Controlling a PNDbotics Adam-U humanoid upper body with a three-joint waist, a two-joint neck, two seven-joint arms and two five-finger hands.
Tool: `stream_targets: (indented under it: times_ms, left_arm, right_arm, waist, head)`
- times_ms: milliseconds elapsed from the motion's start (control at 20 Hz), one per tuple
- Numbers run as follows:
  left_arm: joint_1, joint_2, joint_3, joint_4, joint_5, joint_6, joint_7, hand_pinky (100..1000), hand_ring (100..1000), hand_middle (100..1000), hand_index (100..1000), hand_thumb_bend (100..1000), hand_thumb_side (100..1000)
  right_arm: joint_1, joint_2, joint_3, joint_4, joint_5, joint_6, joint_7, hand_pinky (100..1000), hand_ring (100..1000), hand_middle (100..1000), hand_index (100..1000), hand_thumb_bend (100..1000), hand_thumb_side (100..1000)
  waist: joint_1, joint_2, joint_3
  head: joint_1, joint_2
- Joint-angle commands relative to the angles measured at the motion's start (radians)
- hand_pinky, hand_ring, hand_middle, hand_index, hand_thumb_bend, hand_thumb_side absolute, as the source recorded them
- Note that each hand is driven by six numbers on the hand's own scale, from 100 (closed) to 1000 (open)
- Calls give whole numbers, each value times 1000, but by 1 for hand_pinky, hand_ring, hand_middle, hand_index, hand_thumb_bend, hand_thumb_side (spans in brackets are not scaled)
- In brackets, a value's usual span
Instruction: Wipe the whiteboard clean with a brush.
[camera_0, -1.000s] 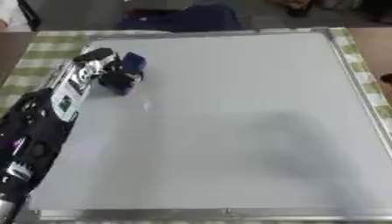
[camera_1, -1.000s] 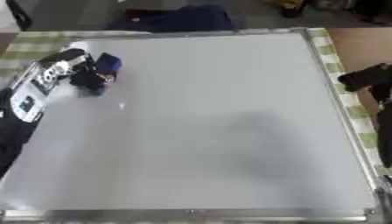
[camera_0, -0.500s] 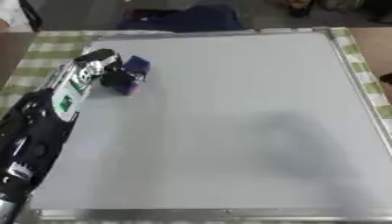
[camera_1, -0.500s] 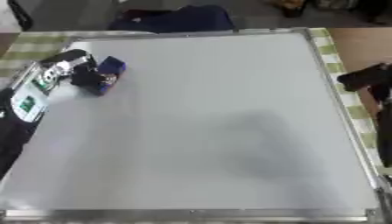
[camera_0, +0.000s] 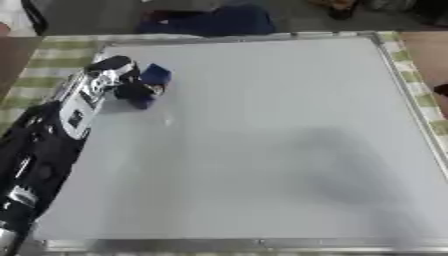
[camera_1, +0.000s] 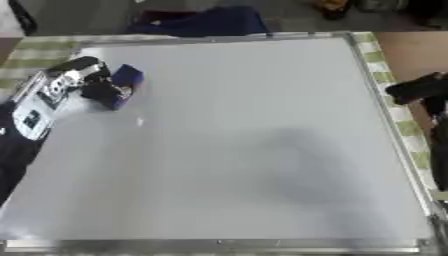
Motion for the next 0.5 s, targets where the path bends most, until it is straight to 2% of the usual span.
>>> stream_targets:
  times_ms: [50, 400, 500]
  left_arm:
    - [-17, 5, 5, 1, -10, -3, 3, 488, 683, 579, 110, 302, 627]
    - [-18, 4, 6, 10, -34, 0, 11, 489, 683, 578, 110, 315, 625]
    - [-18, 3, 6, 11, -42, 1, 16, 481, 674, 564, 109, 269, 615]
  right_arm:
    - [-8, -5, -1, -20, 1, -2, 2, 719, 626, 481, 493, 100, 970]
    - [-9, -5, -1, -20, 1, -3, 4, 719, 625, 481, 491, 100, 970]
    - [-9, -5, -1, -20, 0, -3, 5, 719, 625, 480, 491, 100, 970]
  waist:
    - [-4, -16, -1]
    - [-3, -13, 1]
    - [-3, -12, 1]
  head:
    - [3, -13]
    - [8, -17]
    - [9, -18]
